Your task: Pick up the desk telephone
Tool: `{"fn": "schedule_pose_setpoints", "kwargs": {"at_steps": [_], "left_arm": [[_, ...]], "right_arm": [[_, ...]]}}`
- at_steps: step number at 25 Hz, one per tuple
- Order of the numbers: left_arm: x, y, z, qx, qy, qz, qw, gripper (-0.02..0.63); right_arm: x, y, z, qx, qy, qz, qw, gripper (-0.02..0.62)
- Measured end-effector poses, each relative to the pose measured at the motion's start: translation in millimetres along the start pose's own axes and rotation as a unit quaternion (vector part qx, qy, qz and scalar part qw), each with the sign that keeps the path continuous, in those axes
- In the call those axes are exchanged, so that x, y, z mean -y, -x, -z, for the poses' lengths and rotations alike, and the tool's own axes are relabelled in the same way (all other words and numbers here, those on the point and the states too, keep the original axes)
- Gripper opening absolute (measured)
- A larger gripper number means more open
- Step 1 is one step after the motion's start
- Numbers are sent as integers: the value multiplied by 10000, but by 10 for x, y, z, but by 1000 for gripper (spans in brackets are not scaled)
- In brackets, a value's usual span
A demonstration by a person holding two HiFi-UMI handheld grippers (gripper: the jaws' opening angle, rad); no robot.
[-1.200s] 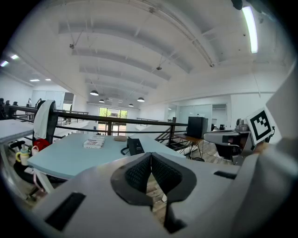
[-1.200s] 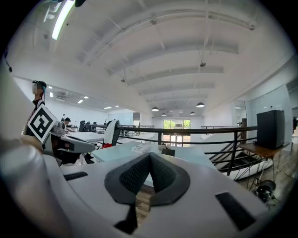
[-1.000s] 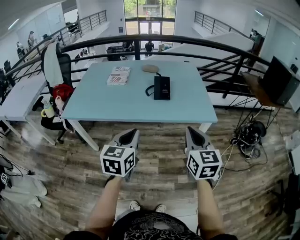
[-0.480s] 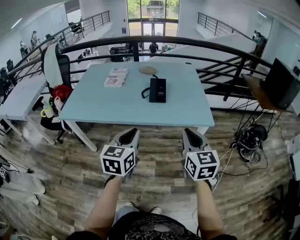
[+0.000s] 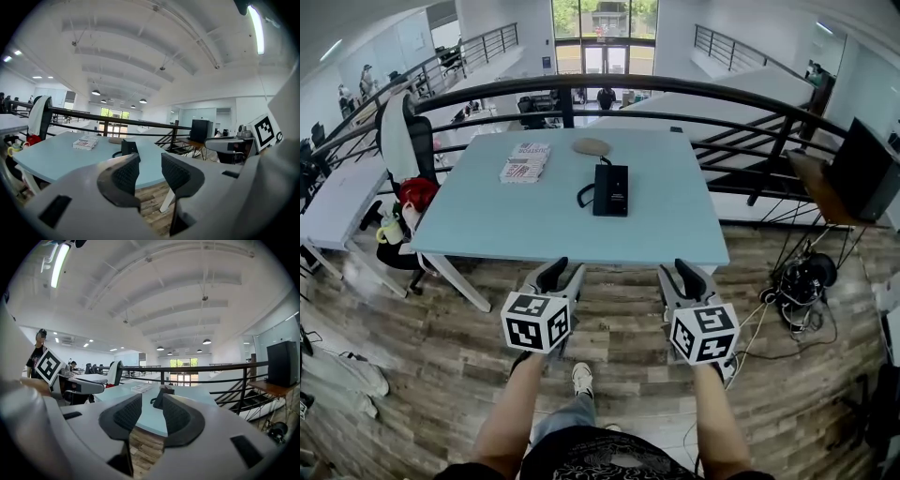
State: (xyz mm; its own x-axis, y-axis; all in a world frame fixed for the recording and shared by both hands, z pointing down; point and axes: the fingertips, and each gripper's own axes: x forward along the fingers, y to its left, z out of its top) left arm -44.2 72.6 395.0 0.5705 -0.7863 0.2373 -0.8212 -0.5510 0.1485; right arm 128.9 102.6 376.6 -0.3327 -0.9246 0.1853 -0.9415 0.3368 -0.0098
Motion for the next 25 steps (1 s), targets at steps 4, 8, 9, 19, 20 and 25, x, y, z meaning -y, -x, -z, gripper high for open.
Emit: {"fn": "schedule_pose_setpoints", "kwargs": {"at_steps": [4,8,9,19,20,25], "left_arm": [[-178,-324,-25,-25,48,83,10000,153],[-426,-659,-69,-85,113,159,9998,172],[-499,-743,-84,-107,131,172,9997,178],[-1253,-1543,-330,-253,258,325,9988,232],[-1314,-1605,-349,-262,262,342,9987,238],[-1597,-1865,-411,-304,278,418,9983,252]], "right_arm": [[138,-301,-15,-27,-12,24,10000,146],[223,-700,-19,-141,-39,30,9999,170],[244,-805,-20,-181,-50,38,9998,176],[483,-1819,-190,-310,-133,249,9991,215],[498,-1900,-204,-316,-142,272,9990,219],[529,-2262,-260,-336,-161,362,9986,232]]}}
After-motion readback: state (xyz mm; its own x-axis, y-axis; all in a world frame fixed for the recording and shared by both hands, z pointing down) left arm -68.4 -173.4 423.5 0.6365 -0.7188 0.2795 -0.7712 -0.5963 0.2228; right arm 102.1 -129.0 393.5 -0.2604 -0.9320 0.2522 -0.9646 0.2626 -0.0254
